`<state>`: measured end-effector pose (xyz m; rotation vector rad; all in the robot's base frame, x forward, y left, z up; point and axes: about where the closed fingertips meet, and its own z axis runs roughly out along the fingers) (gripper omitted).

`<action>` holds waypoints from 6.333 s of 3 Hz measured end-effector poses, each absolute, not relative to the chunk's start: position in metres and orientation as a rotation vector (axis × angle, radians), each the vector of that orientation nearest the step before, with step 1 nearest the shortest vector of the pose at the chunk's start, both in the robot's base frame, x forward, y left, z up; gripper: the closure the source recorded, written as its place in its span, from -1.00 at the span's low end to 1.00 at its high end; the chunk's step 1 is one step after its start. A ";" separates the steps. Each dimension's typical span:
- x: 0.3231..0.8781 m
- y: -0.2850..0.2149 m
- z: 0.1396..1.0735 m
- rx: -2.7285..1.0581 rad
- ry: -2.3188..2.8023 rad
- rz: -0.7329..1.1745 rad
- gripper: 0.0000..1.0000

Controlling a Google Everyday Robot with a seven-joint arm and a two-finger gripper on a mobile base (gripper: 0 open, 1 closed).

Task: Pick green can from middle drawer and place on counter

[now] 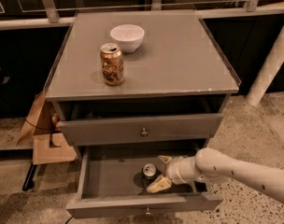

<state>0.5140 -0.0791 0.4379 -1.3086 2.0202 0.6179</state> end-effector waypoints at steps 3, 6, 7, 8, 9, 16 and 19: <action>0.525 -0.063 0.421 -1.252 1.984 0.672 -0.70; 0.525 -0.062 0.421 -1.252 1.983 0.674 0.56; 0.525 -0.062 0.421 -1.252 1.983 0.674 0.98; 0.518 -0.064 0.441 -1.253 1.960 0.687 1.00; 0.508 -0.068 0.488 -1.231 1.958 0.693 1.00; 0.526 -0.085 0.860 -1.125 1.881 0.512 1.00; 0.559 -0.084 0.940 -1.051 1.894 0.469 1.00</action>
Offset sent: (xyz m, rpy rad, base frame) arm 0.0156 0.0112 -0.0182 0.0676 -0.0128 -0.0355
